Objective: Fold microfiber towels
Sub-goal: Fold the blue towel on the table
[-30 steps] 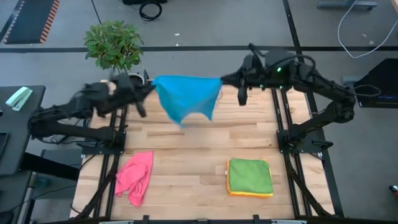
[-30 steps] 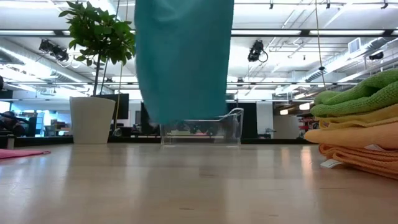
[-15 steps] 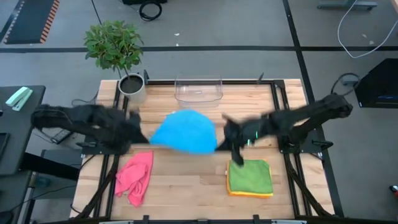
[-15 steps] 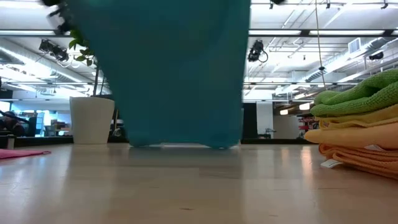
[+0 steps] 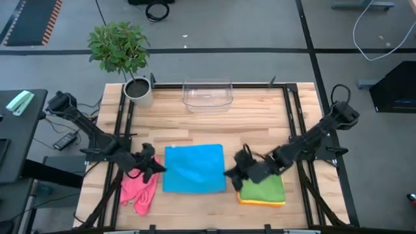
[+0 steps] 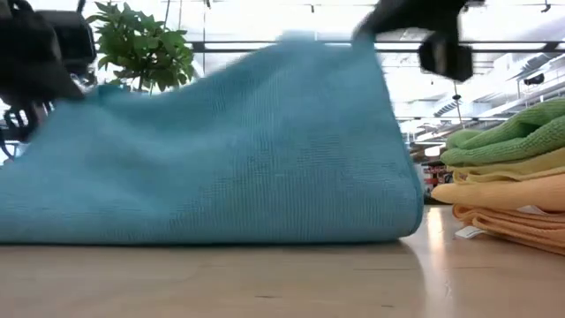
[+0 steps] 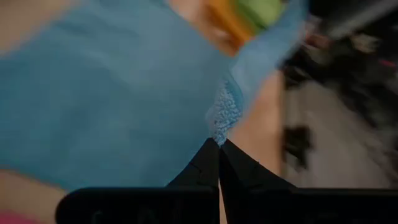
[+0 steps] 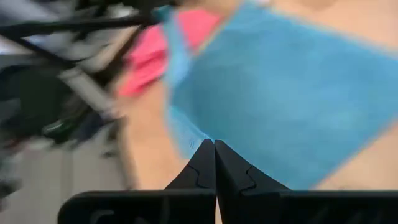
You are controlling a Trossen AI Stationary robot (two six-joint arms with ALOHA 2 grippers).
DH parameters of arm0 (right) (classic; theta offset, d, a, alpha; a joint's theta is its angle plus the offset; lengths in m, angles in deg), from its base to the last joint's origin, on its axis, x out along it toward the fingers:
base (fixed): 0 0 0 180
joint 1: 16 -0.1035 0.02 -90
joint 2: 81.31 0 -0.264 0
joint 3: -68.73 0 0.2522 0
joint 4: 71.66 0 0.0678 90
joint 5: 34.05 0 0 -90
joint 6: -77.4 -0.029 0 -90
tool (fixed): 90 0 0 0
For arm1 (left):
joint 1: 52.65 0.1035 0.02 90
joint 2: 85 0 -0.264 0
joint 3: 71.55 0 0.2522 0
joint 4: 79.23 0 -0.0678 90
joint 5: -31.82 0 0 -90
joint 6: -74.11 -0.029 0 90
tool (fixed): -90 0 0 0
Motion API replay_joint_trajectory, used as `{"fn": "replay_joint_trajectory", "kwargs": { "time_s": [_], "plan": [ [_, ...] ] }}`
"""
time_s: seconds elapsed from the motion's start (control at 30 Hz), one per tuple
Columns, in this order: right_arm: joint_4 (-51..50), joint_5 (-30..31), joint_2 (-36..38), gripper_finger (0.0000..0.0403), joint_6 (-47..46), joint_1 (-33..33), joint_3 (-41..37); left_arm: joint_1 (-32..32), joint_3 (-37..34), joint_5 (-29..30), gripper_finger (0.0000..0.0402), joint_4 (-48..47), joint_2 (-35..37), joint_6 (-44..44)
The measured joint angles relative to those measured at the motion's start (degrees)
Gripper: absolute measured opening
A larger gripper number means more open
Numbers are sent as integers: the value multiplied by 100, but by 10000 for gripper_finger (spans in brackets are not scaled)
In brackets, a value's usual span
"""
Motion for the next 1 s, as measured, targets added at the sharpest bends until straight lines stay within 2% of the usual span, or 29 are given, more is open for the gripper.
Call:
{"fn": "replay_joint_trajectory", "kwargs": {
  "time_s": [0.17,0.37,0.5,0.7,0.83,1.0],
  "plan": [
    [-741,-298,7,0,149,937,-13,331,147,174,6,-1339,-72,536],
    [-1016,-842,-59,0,722,1934,-13,597,156,176,6,-1867,-167,795],
    [-1020,-1308,-228,0,903,2311,-19,910,156,178,7,-1958,-166,762],
    [-1008,-1402,-362,5,957,2425,-15,1348,158,173,18,-1921,-166,482],
    [-1044,-1315,-322,41,848,2540,-16,1482,158,145,58,-2020,-157,486],
    [-1127,-1339,-121,120,990,2856,-4,1696,158,-167,110,-2133,92,201]
  ]
}}
